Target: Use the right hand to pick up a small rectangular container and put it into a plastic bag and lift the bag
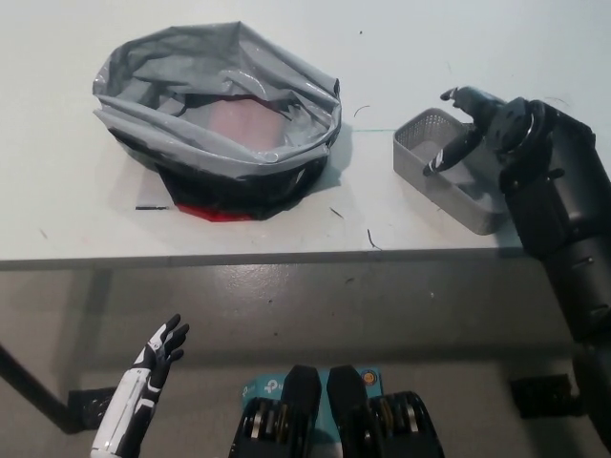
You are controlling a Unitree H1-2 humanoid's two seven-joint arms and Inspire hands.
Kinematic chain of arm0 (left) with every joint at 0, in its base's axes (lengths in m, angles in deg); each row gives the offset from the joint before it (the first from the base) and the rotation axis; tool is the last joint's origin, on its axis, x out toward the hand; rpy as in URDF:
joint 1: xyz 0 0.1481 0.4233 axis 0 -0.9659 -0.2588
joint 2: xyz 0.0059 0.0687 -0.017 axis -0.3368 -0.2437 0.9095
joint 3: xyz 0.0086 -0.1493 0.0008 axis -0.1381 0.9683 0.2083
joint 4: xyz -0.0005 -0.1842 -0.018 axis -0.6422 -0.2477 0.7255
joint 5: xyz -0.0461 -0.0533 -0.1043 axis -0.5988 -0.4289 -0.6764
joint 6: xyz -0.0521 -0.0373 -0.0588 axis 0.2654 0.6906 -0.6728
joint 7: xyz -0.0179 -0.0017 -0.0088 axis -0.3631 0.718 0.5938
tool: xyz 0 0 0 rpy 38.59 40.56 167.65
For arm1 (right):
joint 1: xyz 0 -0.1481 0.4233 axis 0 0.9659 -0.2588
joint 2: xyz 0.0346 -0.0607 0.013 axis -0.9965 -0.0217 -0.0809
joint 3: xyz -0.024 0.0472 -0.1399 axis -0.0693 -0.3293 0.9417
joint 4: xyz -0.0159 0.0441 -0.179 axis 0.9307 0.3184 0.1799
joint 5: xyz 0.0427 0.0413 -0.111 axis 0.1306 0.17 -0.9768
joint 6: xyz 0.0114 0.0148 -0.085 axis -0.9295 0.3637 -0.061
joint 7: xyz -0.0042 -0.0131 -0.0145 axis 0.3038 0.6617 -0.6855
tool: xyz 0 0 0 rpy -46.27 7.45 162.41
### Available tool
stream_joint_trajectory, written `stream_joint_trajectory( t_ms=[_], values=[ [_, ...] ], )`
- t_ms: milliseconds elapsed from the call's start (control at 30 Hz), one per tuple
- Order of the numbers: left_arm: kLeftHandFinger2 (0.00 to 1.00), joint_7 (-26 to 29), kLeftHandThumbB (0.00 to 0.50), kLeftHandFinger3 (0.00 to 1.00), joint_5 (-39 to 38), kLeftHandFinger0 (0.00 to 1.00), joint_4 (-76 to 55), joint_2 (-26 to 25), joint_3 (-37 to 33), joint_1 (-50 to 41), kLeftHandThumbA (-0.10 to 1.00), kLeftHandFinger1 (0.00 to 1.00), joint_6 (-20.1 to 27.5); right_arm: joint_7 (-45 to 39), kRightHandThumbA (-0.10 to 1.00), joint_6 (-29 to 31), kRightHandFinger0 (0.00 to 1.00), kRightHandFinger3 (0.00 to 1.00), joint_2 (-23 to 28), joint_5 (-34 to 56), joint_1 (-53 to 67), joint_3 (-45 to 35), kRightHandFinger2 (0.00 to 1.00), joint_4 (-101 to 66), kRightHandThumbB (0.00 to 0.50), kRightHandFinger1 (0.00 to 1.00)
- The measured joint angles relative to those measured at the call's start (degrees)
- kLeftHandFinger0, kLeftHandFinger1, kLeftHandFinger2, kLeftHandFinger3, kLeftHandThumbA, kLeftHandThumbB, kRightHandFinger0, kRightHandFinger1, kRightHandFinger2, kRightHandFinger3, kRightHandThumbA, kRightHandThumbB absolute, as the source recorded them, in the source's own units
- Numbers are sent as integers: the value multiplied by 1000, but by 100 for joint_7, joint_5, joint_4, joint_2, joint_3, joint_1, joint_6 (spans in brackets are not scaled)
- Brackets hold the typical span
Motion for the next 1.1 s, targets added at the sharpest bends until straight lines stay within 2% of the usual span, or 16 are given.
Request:
stream_joint_trajectory(
  t_ms=[300,600,633,667,700,733,767,800,833,867,900,933,967,1033,1067,1100],
  values=[
    [1000,-1,500,1000,-3,1000,36,-40,-2,3,1000,1000,9,6,951,-1,1000,1000,49,-102,38,259,1000,100,500,1000],
    [1000,-1,500,1000,-6,1000,54,-53,-6,7,1000,1000,22,121,838,9,1000,1000,119,-105,16,510,1000,398,500,1000],
    [1000,-1,500,1000,-6,1000,54,-53,-6,8,1000,1000,22,156,739,14,1000,1000,115,-94,-1,512,1000,469,500,1000],
    [1000,-1,500,1000,-6,1000,54,-54,-6,8,1000,1000,22,201,719,17,1000,1000,108,-80,-21,513,1000,559,500,1000],
    [1000,-1,500,1000,-6,1000,54,-54,-7,13,1000,1000,22,278,589,20,1000,1000,99,-55,-52,514,1000,686,490,1000],
    [1000,-1,500,1000,-6,1000,56,-55,-7,15,1000,1000,23,318,589,22,1000,1000,92,-42,-64,513,1000,740,490,1000],
    [1000,-1,500,1000,-6,1000,60,-56,-7,18,1000,1000,24,375,397,24,710,1000,84,-28,-78,513,1000,799,432,1000],
    [1000,-1,500,1000,-6,1000,65,-58,-7,20,1000,1000,25,414,326,26,712,1000,74,-11,-84,504,1000,837,390,953],
    [1000,-1,500,1000,-5,1000,73,-61,-9,28,1000,1000,28,517,326,30,712,1000,48,46,-83,452,1000,959,390,953],
    [1000,-1,500,1000,-5,1000,78,-64,-8,29,1000,1000,35,663,141,33,854,1000,36,63,-65,444,958,1030,304,938],
    [1000,-1,500,1000,-5,1000,82,-67,-9,28,1000,1000,39,740,141,36,854,1000,32,78,-64,444,958,1055,304,938],
    [1000,-1,500,1000,-5,1000,90,-71,-10,36,1000,1000,49,910,41,51,786,1000,31,108,-62,471,876,1107,274,875],
    [1000,-2,500,1000,-5,1000,94,-72,-10,41,1000,1000,55,1023,-37,66,621,1000,30,126,-58,477,722,1123,253,687],
    [1000,-1,500,1000,-5,1000,113,-75,-10,55,1000,1000,82,1354,-85,146,736,961,26,239,2,442,830,1147,213,818],
    [1000,-1,500,1000,-6,1000,120,-75,-10,57,1000,1000,89,1453,-99,167,518,951,24,270,19,426,653,1147,197,522],
    [1000,-2,500,1000,-8,1000,140,-76,-10,67,1000,1000,107,1616,-100,208,392,819,23,334,40,382,573,1150,200,465]
  ],
)
